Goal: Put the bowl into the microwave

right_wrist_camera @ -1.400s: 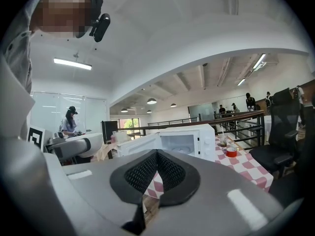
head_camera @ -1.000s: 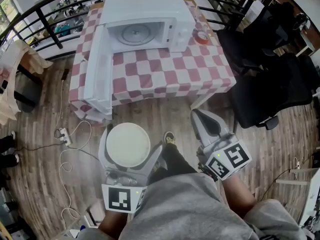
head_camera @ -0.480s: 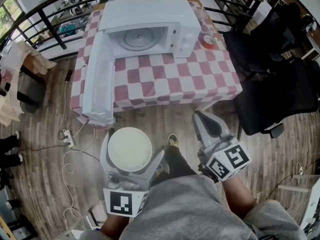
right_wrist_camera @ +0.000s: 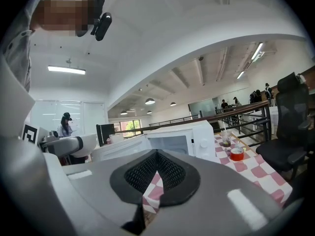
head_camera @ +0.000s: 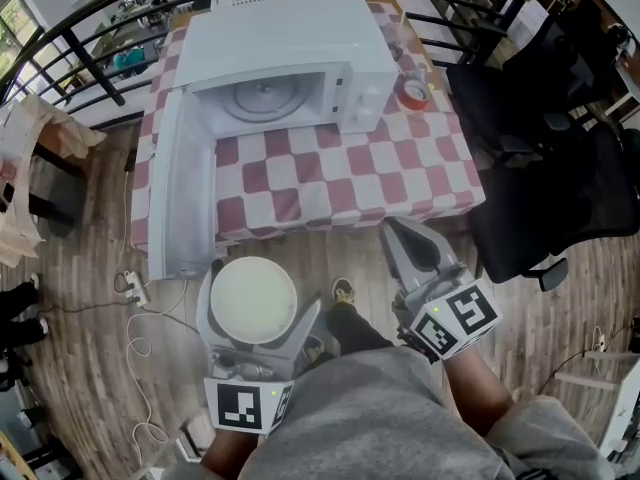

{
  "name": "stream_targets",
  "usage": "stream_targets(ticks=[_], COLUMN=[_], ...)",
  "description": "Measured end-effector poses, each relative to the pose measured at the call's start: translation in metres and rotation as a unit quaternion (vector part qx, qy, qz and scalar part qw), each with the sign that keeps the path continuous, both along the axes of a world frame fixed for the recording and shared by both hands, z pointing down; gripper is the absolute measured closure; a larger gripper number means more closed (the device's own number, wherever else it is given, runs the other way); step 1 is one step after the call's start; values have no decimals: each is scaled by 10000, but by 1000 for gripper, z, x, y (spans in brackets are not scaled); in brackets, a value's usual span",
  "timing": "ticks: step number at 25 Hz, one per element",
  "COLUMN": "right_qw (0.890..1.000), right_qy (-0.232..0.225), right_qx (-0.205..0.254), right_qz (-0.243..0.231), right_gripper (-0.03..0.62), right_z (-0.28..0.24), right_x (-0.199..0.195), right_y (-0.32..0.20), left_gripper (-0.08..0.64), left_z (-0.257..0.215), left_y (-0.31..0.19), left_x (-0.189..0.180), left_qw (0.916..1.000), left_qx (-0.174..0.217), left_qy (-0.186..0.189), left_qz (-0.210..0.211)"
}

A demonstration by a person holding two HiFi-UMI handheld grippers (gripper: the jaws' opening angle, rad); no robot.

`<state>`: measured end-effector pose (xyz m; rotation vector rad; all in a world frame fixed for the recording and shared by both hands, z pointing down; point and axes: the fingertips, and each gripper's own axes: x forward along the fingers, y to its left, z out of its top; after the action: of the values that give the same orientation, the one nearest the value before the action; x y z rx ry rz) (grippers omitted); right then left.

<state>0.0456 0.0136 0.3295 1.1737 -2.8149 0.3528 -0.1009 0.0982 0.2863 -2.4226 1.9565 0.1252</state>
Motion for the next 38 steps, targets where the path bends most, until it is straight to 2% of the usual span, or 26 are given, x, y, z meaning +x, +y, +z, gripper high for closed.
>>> stream_targets(ticks=[15, 38], right_qw=[9999, 9985], right_qy=[-100, -270], right_qx=[-59, -136], right_qz=[-110, -464], right_gripper=[592, 592], right_z=[2, 6], right_x=[5, 15], right_y=[-69, -97], left_gripper=[23, 23], left_z=[-4, -8], left_y=[-65, -99], left_x=[6, 30], left_qw=[9999, 9995], left_qx=[-59, -39], left_qy=[-33, -131], left_qz=[-150, -281])
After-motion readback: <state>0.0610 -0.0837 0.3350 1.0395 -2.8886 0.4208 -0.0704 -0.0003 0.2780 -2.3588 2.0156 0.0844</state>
